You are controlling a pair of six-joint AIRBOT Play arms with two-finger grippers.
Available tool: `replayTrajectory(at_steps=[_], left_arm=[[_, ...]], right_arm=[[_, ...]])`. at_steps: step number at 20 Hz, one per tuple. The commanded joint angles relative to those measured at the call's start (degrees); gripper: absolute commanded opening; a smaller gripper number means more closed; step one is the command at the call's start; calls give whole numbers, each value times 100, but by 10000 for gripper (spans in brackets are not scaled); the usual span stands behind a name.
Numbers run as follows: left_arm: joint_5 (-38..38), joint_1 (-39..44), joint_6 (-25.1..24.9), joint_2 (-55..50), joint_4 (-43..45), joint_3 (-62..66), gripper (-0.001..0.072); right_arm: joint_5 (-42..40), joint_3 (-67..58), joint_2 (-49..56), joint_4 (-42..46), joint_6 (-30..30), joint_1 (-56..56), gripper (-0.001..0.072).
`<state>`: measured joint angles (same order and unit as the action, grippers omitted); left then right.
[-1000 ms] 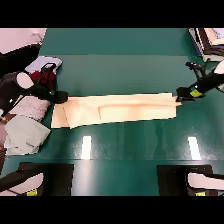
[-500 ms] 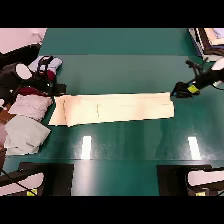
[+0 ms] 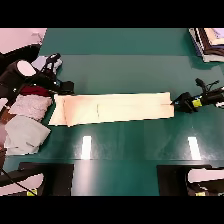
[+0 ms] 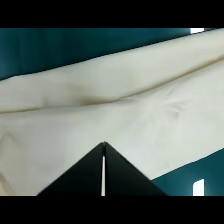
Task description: Fold the shirts.
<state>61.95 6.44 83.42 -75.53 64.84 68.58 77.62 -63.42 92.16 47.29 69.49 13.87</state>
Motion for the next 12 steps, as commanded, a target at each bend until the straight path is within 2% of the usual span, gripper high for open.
replayTrajectory(at_steps=[1, 2, 4, 5, 6, 7, 12], left_arm=[[-354, 415, 229, -7, -146, 4, 25], [-459, 527, 238, -9, -149, 4, 25], [-647, 767, 398, -120, -149, 4, 24], [-721, 903, 455, -254, -153, 7, 25], [-802, 1029, 476, -417, -168, 15, 24], [-863, 1167, 476, -638, -208, 66, 24], [-831, 1816, 463, -2055, -715, 1012, 24]], right_arm=[[-258, 55, 308, -708, -267, -361, 589], [-291, -63, 367, -667, -267, -505, 547], [-306, -286, 378, -599, -273, -723, 347], [-275, -420, 339, -461, -273, -800, 168], [-219, -557, 245, -352, -273, -850, 59], [-144, -678, 107, -378, -269, -855, 18], [511, -1832, -782, -389, 197, -1093, 17]])
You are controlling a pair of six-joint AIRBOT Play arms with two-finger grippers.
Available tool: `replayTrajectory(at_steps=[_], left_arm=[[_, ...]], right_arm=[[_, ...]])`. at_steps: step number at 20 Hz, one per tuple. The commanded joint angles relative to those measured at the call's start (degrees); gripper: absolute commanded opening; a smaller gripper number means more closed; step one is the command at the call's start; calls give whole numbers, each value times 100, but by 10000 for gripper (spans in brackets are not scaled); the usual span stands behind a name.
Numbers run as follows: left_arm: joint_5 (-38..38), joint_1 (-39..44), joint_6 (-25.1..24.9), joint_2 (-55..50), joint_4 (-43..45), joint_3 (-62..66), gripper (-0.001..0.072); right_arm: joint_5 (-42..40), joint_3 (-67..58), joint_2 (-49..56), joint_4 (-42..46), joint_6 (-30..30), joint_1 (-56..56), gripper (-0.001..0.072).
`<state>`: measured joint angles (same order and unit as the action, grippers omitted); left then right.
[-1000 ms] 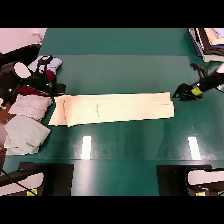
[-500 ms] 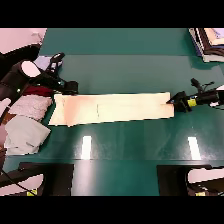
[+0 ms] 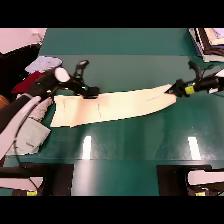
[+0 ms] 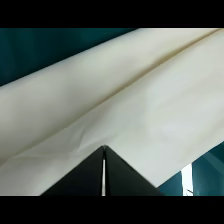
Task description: Fold the shirts.
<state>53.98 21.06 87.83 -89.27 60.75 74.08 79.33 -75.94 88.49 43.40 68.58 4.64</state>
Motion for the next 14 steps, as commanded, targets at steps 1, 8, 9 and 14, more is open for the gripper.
replayTrajectory(at_steps=[1, 8, 9, 14], left_arm=[[-39, 492, 22, -918, -417, 704, 24], [-61, 988, 92, -1797, -658, 1731, 24], [-105, 988, 90, -1816, -656, 1733, 24], [-50, 927, 68, -1814, -542, 1735, 25]], right_arm=[[341, -807, -570, -33, 378, -299, 17], [389, -2312, -761, -37, 990, -1486, 17], [431, -2457, -702, -37, 1023, -1622, 17], [442, -2809, -293, -59, 1117, -2347, 17]])
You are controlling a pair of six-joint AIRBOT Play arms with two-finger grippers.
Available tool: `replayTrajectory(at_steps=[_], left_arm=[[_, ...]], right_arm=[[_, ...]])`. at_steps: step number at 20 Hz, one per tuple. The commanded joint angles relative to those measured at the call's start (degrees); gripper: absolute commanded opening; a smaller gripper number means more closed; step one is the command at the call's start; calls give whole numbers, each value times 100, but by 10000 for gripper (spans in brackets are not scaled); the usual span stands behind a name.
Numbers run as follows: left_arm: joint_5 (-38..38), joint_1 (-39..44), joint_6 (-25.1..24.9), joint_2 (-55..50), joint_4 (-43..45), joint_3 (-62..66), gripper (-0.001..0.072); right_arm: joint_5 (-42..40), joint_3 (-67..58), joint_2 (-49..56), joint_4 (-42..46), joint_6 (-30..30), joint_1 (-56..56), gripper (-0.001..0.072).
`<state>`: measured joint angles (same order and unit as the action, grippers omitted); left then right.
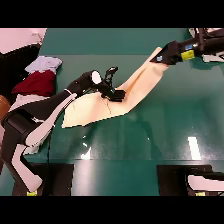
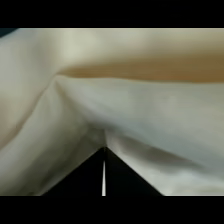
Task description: Fold the shirts.
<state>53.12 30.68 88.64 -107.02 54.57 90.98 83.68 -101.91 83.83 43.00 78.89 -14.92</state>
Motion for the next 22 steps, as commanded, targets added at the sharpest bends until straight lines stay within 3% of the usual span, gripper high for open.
replayTrajectory(at_steps=[1, 6, 10, 12, 14, 15, 16, 19, 22], left_arm=[[129, -125, -11, 0, 103, 46, 24], [638, -1169, -13, 1108, 955, 57, 24], [876, -2371, -68, 2439, 1803, 57, 25], [946, -2870, -68, 2935, 2050, 57, 25], [1078, -3307, -79, 3272, 2048, 57, 25], [1150, -3451, -90, 3368, 2048, 57, 25], [1246, -3558, -122, 3427, 2046, 55, 25], [1515, -3630, -234, 3458, 2044, 55, 25], [1665, -3630, -236, 3458, 1982, 57, 25]], right_arm=[[-31, -210, 227, -101, 83, -494, 17], [-586, -210, 503, -717, 33, -1139, 17], [-1707, -210, 1071, -1333, -428, -2400, 27], [-2306, -238, 1510, -1495, -745, -3099, 228], [-2404, -603, 2020, -1384, -1172, -3641, 436], [-2347, -857, 2229, -1250, -1300, -3816, 485], [-2194, -1126, 2398, -951, -1340, -3930, 524], [-1248, -1521, 2492, 144, -831, -3773, 500], [-848, -599, 1976, 468, -772, -3084, 499]])
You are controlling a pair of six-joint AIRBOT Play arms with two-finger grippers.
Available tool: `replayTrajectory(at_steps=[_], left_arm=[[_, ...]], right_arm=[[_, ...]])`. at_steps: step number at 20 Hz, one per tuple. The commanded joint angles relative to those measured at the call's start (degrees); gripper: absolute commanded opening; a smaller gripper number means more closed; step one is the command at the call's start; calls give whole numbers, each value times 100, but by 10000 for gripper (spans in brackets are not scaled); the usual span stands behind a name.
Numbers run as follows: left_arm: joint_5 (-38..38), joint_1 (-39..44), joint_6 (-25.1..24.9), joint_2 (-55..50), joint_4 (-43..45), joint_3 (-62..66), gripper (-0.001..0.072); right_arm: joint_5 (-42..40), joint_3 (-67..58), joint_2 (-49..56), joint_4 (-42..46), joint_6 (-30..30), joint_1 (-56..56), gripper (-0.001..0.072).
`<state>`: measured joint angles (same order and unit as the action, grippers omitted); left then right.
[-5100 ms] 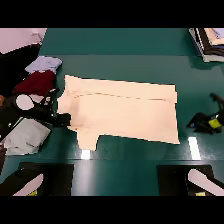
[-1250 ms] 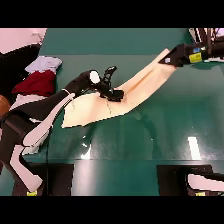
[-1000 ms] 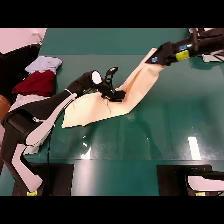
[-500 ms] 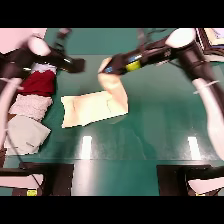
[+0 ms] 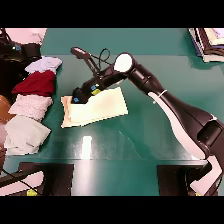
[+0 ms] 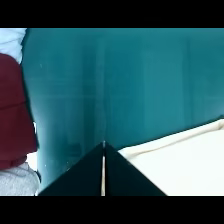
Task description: Fold the shirts.
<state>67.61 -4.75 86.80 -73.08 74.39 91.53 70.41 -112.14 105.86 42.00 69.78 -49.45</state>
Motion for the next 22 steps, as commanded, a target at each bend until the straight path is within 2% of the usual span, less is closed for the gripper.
replayTrajectory(at_steps=[1, 5, 6, 7, 9, 12, 18, 19, 20, 22], left_arm=[[262, -87, -85, 63, 0, 0, 25], [404, -85, -140, 63, -144, 0, 25], [396, -85, -142, 59, -225, 0, 25], [396, -85, -160, 48, -313, 0, 25], [374, -37, -175, 39, -413, -28, 25], [334, 122, -184, 7, -428, -35, 25], [153, 494, -326, -13, -420, -39, 25], [149, 533, -326, -15, -420, -39, 25], [149, 573, -326, -13, -415, -39, 25], [166, 570, -326, -15, -437, -39, 25]], right_arm=[[472, 929, -466, 623, 208, 693, 499], [7, 3001, -1279, 608, 367, 2146, 501], [-131, 3381, -1355, 551, 426, 2472, 547], [-208, 3685, -1346, 442, 428, 2800, 636], [-348, 4037, -1150, -72, 306, 3211, 636], [-284, 3895, -562, -610, 107, 3244, 634], [-76, 2439, 754, -1335, 105, 2295, 618], [-44, 2203, 918, -1357, 105, 2140, 572], [15, 1980, 1056, -1344, 105, 2009, 466], [33, 1631, 1215, -1325, 81, 1838, 192]])
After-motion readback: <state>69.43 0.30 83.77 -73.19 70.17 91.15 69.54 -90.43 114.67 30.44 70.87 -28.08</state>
